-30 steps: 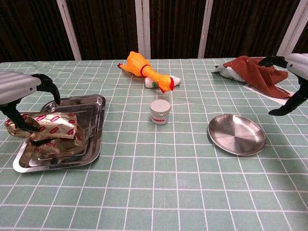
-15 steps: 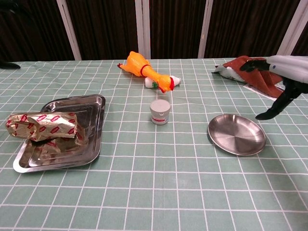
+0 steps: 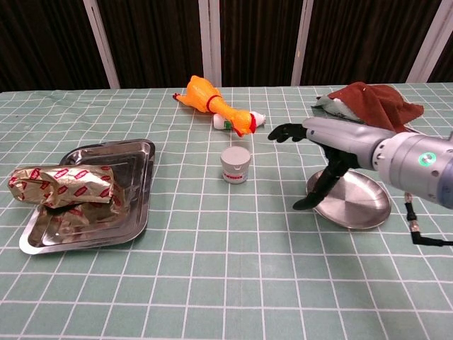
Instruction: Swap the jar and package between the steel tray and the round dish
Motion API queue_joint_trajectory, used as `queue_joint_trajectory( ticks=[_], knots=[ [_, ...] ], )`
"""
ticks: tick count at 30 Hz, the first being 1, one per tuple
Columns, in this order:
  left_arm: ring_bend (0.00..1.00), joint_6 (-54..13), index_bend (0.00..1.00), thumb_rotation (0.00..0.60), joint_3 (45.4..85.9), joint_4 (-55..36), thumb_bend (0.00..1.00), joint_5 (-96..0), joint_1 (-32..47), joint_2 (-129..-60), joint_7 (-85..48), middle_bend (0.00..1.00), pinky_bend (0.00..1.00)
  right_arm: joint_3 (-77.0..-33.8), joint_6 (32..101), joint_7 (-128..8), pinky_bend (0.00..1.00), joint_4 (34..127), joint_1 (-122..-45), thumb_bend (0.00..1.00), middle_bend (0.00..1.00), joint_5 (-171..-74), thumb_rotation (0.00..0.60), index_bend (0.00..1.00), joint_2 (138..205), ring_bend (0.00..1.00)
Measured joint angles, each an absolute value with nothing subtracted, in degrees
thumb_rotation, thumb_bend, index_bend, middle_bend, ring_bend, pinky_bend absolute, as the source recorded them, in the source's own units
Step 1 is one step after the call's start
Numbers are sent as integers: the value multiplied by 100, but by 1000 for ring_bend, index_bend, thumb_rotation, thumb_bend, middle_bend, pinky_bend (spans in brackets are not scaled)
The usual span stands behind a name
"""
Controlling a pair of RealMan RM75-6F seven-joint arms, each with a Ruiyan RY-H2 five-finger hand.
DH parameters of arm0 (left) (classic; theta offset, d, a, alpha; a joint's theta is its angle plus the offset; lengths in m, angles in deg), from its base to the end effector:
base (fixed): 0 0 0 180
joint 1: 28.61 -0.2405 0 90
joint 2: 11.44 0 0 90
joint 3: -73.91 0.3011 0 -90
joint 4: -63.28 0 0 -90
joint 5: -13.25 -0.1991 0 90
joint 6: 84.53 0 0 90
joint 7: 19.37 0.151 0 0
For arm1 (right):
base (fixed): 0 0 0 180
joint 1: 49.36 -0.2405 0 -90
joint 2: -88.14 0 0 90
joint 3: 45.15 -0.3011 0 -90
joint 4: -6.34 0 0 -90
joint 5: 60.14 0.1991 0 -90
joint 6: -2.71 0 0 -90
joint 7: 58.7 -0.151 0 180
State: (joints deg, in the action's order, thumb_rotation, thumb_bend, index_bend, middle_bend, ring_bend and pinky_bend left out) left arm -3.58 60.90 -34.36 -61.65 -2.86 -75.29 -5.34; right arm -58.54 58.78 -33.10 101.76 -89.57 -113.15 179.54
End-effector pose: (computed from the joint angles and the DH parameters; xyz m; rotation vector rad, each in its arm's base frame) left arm -0.2421 0.3290 0.2085 -1.4070 -0.6071 -1.0656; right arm -0.1558 -0.3469 -0.0262 1.8052 -1.2206 0.9622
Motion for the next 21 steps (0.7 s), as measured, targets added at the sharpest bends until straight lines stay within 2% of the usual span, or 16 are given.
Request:
queue_joint_trajectory(
  ticks=[6, 13, 21],
  knots=[
    [0, -356, 272, 600, 6086, -3258, 88, -6168, -365, -7461, -744, 102, 23, -5972, 5925, -3286, 0, 9530, -9244, 79, 116, -11360, 600, 142, 18485, 97],
    [0, -433, 269, 600, 6065, -3066, 88, -6111, -427, -7402, -870, 100, 23, -6194, 5924, -3300, 0, 8700, -9607, 80, 179, -11270, 600, 211, 19126, 163],
    [0, -495, 268, 600, 6030, -2914, 88, -6005, -451, -7435, -891, 99, 23, -6334, 5820, -3311, 0, 8191, -9887, 80, 228, -11150, 600, 244, 19501, 218]
  ],
)
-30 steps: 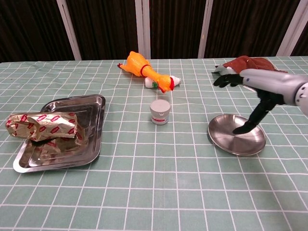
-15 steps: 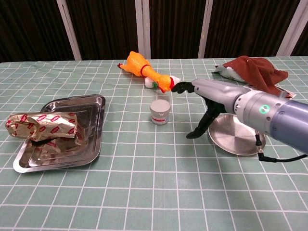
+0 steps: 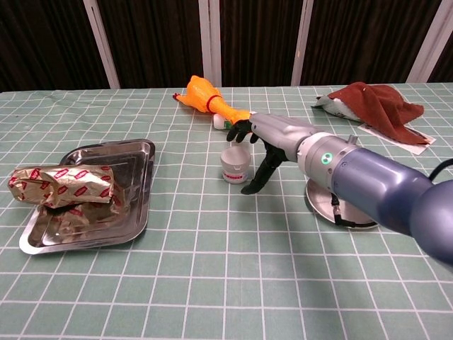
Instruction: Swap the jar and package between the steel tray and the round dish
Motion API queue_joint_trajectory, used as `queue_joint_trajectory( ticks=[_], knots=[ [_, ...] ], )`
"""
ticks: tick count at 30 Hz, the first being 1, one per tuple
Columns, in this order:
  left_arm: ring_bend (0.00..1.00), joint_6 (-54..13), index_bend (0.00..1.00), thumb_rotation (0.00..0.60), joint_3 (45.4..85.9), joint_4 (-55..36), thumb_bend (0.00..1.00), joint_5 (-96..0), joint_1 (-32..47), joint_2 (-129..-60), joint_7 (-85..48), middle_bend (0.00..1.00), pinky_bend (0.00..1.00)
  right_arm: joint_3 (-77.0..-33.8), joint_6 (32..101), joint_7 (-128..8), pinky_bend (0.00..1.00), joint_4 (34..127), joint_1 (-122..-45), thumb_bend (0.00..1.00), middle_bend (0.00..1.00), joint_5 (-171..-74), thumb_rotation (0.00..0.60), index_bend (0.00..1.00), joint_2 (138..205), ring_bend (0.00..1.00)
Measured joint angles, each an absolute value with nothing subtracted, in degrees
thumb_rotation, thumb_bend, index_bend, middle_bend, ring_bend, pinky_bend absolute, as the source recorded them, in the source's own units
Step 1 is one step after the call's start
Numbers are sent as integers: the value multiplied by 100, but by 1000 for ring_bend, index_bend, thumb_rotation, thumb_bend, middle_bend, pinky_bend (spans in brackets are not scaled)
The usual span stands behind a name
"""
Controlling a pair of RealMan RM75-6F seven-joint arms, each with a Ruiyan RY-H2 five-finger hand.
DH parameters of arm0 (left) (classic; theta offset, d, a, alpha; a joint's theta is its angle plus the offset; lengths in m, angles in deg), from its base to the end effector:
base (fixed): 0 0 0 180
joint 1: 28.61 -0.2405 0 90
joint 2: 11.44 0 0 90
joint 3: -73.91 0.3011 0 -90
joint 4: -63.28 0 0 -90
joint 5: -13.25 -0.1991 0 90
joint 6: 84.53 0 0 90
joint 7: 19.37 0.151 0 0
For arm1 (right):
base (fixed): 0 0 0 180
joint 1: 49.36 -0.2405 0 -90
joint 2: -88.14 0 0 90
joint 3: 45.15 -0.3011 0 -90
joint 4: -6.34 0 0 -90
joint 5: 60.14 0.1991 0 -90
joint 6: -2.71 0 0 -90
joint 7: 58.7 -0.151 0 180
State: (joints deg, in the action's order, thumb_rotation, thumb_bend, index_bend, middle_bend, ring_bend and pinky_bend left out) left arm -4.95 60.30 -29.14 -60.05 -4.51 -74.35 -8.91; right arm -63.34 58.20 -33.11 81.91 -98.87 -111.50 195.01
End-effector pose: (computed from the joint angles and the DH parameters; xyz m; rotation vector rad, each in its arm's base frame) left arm -0.2714 0.3316 0.2252 -1.3598 -0.6150 -1.0025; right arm -0.1067 -0.3904 -0.0933 1.7683 -1.1472 1.0172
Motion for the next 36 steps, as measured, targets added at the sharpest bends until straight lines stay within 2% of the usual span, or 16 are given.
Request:
queue_joint_trajectory(
  ticks=[8, 16, 22, 30, 36],
  knots=[
    [0, -435, 271, 600, 5953, -2894, 89, -5971, -489, -7435, -927, 99, 24, -6506, 5728, -3321, 0, 7716, -10149, 80, 242, -11099, 600, 267, 19759, 233],
    [0, -467, 272, 600, 5940, -2885, 89, -5923, -525, -7395, -927, 98, 24, -6585, 5619, -3320, 0, 7237, -10332, 78, 328, -11042, 600, 360, 19961, 322],
    [0, -476, 274, 600, 5910, -2879, 90, -5902, -543, -7374, -968, 98, 24, -6621, 5541, -3389, 4, 6871, -10448, 82, 361, -11068, 600, 391, 20116, 358],
    [0, -480, 279, 600, 5884, -2879, 90, -5873, -555, -7366, -960, 98, 25, -6655, 5594, -3652, 52, 6488, -10510, 120, 463, -11284, 600, 464, 20305, 466],
    [0, -503, 290, 600, 5880, -2844, 90, -5845, -559, -7389, -945, 98, 25, -6658, 5651, -3860, 68, 6238, -10510, 161, 491, -11474, 600, 493, 20415, 498]
  ],
)
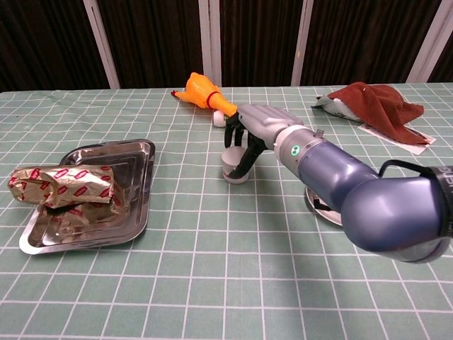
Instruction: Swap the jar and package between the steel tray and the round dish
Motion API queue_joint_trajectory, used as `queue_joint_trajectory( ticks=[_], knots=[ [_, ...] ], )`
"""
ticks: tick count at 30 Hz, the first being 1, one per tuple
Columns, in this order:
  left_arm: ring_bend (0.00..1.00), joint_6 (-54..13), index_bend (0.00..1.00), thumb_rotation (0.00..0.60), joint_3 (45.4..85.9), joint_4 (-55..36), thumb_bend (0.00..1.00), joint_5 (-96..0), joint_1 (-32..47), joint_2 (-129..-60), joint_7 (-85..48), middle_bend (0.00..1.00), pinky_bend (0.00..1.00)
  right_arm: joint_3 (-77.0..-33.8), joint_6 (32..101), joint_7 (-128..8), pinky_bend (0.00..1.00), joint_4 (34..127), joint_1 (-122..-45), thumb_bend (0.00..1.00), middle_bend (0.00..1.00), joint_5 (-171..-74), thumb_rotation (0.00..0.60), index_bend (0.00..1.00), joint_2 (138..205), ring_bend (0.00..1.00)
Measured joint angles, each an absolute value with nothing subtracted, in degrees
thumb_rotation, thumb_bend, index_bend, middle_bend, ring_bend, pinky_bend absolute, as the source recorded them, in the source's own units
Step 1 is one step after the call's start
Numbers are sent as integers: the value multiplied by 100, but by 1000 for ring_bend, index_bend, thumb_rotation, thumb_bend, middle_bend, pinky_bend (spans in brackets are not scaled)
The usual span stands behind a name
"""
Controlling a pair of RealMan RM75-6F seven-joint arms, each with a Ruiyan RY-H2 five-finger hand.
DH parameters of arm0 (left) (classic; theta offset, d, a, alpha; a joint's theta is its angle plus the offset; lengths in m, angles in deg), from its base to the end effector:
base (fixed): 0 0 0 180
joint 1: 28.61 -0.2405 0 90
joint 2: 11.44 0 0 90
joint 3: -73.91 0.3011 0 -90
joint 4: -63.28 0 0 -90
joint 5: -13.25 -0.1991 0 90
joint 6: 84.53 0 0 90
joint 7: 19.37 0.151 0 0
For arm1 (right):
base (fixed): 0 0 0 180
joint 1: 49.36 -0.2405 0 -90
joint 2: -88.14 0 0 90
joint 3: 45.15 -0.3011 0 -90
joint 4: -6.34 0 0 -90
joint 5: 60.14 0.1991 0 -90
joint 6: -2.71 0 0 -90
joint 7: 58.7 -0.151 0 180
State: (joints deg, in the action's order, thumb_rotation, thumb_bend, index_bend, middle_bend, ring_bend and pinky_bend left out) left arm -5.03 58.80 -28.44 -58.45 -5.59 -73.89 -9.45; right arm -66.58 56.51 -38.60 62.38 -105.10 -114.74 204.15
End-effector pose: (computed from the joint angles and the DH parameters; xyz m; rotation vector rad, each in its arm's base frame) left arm -0.2797 0.3313 0.2357 -1.3097 -0.6236 -0.9911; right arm -0.0898 -0.4257 -0.1223 1.7036 -1.0616 1.0403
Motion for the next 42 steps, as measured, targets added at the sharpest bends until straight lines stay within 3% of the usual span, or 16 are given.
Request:
queue_joint_trajectory(
  ticks=[6, 13, 26, 33, 42],
  knots=[
    [0, -496, 291, 600, 5870, -2860, 91, -5844, -569, -7381, -931, 97, 27, -6654, 5635, -3985, 83, 6121, -10484, 198, 504, -11579, 600, 511, 20451, 533],
    [0, -477, 291, 600, 5864, -2898, 95, -5847, -585, -7370, -913, 97, 27, -6629, 5696, -4141, 116, 6069, -10456, 325, 551, -11770, 600, 560, 20474, 599],
    [0, -442, 289, 600, 5846, -2964, 97, -5880, -589, -7395, -905, 98, 28, -6588, 6005, -4178, 116, 6751, -10207, 336, 555, -12009, 600, 579, 20134, 603],
    [0, -458, 291, 600, 5877, -3039, 97, -5947, -571, -7428, -859, 98, 28, -6562, 6282, -3944, 116, 7470, -9937, 336, 555, -12047, 600, 586, 19602, 602],
    [0, -425, 290, 600, 5926, -3170, 98, -6046, -526, -7572, -646, 98, 28, -6364, 6851, -3742, 116, 8906, -9181, 336, 555, -12147, 600, 597, 18327, 602]
  ],
)
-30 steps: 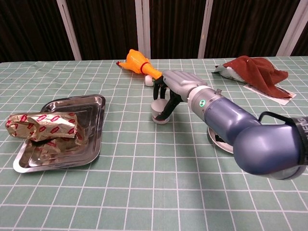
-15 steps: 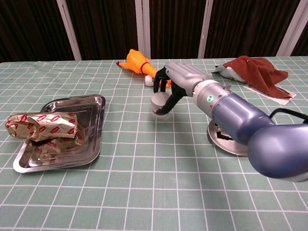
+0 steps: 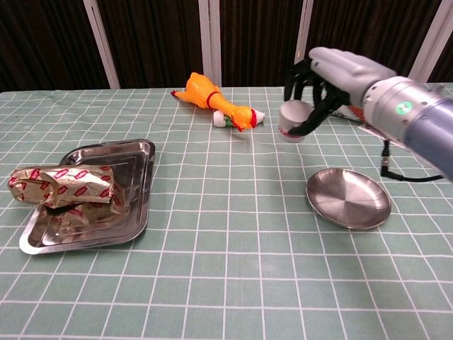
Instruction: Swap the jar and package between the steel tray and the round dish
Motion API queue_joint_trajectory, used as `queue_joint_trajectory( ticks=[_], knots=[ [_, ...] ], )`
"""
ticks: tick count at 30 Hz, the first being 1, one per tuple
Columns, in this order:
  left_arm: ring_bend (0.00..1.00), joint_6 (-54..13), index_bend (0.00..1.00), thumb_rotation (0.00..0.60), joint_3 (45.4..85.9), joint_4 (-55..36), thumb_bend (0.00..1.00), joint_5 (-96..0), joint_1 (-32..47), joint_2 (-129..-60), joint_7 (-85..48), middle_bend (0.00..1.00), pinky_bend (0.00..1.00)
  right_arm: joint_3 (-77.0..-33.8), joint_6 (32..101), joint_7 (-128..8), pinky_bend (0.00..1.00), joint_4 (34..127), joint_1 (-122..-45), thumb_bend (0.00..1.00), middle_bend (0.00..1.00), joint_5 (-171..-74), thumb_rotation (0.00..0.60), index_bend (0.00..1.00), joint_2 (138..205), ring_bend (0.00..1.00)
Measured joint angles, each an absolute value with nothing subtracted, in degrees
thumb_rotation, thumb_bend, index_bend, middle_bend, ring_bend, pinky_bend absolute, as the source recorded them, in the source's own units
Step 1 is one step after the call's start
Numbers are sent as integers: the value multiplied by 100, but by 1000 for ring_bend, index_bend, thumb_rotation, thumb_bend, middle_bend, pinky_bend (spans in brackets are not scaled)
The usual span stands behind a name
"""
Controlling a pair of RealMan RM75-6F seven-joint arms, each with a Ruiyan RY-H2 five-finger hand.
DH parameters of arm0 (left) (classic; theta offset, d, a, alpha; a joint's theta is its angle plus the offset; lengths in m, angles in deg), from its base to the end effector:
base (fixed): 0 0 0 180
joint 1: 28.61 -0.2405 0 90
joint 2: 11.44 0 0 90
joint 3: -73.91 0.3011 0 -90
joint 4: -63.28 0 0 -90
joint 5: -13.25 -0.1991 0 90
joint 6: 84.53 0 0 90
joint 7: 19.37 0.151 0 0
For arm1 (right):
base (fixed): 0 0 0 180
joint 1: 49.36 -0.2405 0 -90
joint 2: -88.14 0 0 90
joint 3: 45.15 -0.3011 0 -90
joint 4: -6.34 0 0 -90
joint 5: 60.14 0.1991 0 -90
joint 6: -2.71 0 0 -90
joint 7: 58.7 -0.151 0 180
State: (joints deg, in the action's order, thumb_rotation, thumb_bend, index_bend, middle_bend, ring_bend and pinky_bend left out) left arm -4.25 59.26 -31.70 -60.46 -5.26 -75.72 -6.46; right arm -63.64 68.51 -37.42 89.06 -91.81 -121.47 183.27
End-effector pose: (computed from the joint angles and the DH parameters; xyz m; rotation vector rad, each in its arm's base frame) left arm -0.2630 0.3267 0.2151 -1.3522 -0.6269 -1.0266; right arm -0.1496 -0.3999 0.0063 1.5721 -0.9482 1.1443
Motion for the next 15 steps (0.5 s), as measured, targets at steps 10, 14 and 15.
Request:
queue_joint_trajectory(
  ticks=[10, 14, 15],
  knots=[
    [0, -405, 290, 600, 5954, -3302, 98, -6070, -472, -7734, -382, 98, 28, -5806, 7345, -4070, 116, 9692, -8316, 336, 555, -12567, 600, 596, 17375, 602],
    [0, -425, 290, 600, 5969, -3281, 98, -6057, -454, -7805, -335, 98, 28, -5644, 7346, -4177, 116, 9643, -8209, 336, 555, -12663, 600, 596, 17389, 602],
    [0, -427, 290, 600, 5972, -3267, 98, -6054, -452, -7817, -326, 98, 28, -5601, 7341, -4207, 116, 9621, -8184, 336, 555, -12683, 600, 597, 17410, 602]
  ],
)
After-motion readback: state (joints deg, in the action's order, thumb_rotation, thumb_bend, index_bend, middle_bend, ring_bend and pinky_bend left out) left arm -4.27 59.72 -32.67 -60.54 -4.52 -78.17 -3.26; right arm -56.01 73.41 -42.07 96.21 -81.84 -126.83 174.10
